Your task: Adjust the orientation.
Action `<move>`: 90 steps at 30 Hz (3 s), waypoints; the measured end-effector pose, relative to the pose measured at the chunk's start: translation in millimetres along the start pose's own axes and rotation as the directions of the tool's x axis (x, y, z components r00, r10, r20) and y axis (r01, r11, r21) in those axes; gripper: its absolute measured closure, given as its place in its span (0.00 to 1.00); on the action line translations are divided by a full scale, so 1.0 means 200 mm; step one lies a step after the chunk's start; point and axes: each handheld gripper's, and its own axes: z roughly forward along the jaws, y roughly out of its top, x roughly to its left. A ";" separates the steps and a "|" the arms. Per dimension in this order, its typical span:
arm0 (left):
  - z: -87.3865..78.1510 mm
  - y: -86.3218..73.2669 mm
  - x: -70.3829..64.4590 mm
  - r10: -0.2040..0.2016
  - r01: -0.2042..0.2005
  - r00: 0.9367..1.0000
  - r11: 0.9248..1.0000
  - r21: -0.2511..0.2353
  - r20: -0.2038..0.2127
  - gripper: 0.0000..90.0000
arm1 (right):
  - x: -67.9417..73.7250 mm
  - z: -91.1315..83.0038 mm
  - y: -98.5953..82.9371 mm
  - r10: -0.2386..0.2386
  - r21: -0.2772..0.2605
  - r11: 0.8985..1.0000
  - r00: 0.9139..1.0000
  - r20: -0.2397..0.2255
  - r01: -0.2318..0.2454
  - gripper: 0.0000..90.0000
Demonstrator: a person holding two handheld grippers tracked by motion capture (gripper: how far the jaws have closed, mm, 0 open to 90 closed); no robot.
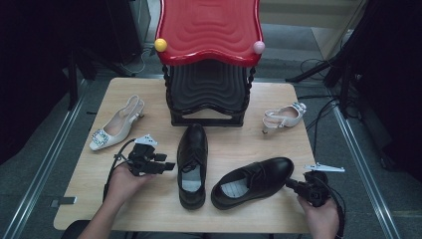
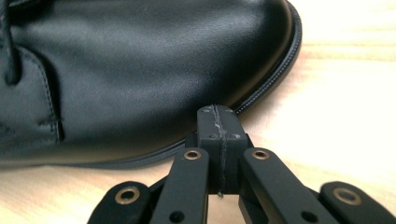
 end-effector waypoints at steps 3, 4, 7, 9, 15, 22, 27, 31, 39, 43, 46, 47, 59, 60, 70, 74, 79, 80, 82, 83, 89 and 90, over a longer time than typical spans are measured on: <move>-0.01 -0.02 0.00 -0.003 0.003 1.000 1.000 -0.007 0.000 0.49 | 0.00 0.02 0.03 -0.010 0.000 1.000 1.000 0.000 0.010 1.00; -0.02 -0.02 0.00 -0.011 0.011 1.000 1.000 -0.009 0.009 0.49 | 0.00 0.03 0.04 -0.013 0.000 1.000 1.000 -0.001 0.013 1.00; -0.03 -0.04 -0.01 -0.023 0.024 1.000 0.999 -0.022 0.020 0.49 | 0.01 0.06 0.08 -0.020 0.004 1.000 1.000 -0.003 0.020 1.00; -0.04 -0.05 -0.01 -0.023 0.024 1.000 1.000 -0.020 0.018 0.49 | 0.02 0.08 0.11 -0.031 0.004 1.000 0.999 -0.008 0.031 1.00; -0.04 -0.07 -0.02 -0.027 0.027 1.000 1.000 -0.012 0.012 0.48 | 0.03 0.13 0.16 -0.025 -0.001 1.000 0.999 -0.034 0.025 1.00; -0.03 -0.07 -0.03 -0.017 0.017 1.000 1.000 -0.002 0.009 0.48 | -0.01 0.10 0.15 0.002 -0.033 0.999 0.998 -0.063 -0.004 1.00; -0.02 -0.04 -0.03 -0.006 0.006 1.000 1.000 0.009 0.016 0.49 | 0.03 0.06 0.10 -0.019 -0.043 0.999 0.998 -0.062 0.016 1.00; -0.01 -0.02 -0.04 0.003 -0.003 1.000 1.000 0.005 0.018 0.49 | 0.08 0.03 0.05 -0.029 -0.048 0.999 0.996 -0.079 0.026 1.00; 0.00 0.01 -0.01 -0.002 0.002 1.000 1.000 -0.007 0.026 0.49 | 0.23 0.01 -0.03 -0.081 -0.025 0.997 0.991 -0.108 0.079 1.00; 0.01 0.01 -0.01 -0.002 0.003 1.000 1.000 -0.014 0.031 0.49 | 0.32 0.02 -0.09 -0.107 0.004 0.994 0.984 -0.140 0.109 1.00; 0.01 0.01 -0.01 -0.002 0.002 0.999 1.000 -0.012 0.034 0.49 | 0.34 0.04 -0.10 -0.118 0.021 0.992 0.982 -0.146 0.122 1.00; 0.02 0.01 -0.01 0.001 0.000 0.999 1.000 -0.010 0.032 0.49 | 0.34 0.05 -0.09 -0.114 0.028 0.992 0.983 -0.146 0.120 1.00; 0.01 0.01 -0.03 0.021 -0.021 1.000 1.000 0.000 0.012 0.49 | 0.33 0.08 -0.06 -0.114 0.029 0.992 0.979 -0.172 0.121 1.00; 0.01 0.00 -0.03 0.021 -0.021 1.000 1.000 0.000 0.008 0.49 | 0.33 0.09 -0.05 -0.113 0.029 0.992 0.979 -0.172 0.120 1.00; -0.01 -0.03 -0.02 0.006 -0.006 1.000 1.000 0.001 0.003 0.49 | 0.36 0.13 -0.01 -0.135 0.034 0.989 0.972 -0.194 0.145 1.00; -0.01 -0.04 -0.03 0.008 -0.008 1.000 1.000 0.006 0.000 0.49 | 0.37 0.14 0.00 -0.142 0.037 0.988 0.969 -0.203 0.152 1.00; 0.00 -0.04 -0.03 0.006 -0.006 1.000 1.000 0.005 -0.004 0.49 | 0.38 0.16 0.02 -0.154 0.041 0.985 0.965 -0.212 0.166 1.00; 0.00 -0.04 -0.03 0.006 -0.006 1.000 1.000 0.007 -0.005 0.49 | 0.38 0.16 0.02 -0.156 0.042 0.985 0.964 -0.214 0.168 1.00; -0.01 -0.05 -0.03 0.001 -0.001 1.000 1.000 0.008 -0.004 0.49 | 0.39 0.17 0.03 -0.160 0.044 0.984 0.964 -0.214 0.173 1.00; -0.01 -0.05 -0.03 0.000 0.000 1.000 1.000 0.007 -0.004 0.49 | 0.39 0.17 0.04 -0.163 0.043 0.983 0.963 -0.213 0.176 1.00; -0.01 -0.06 -0.03 0.001 -0.001 1.000 1.000 0.007 -0.005 0.49 | 0.40 0.19 0.07 -0.169 0.043 0.982 0.963 -0.210 0.182 1.00; -0.01 -0.06 -0.03 0.001 -0.001 1.000 1.000 0.007 -0.004 0.49 | 0.40 0.20 0.07 -0.175 0.043 0.981 0.962 -0.208 0.188 1.00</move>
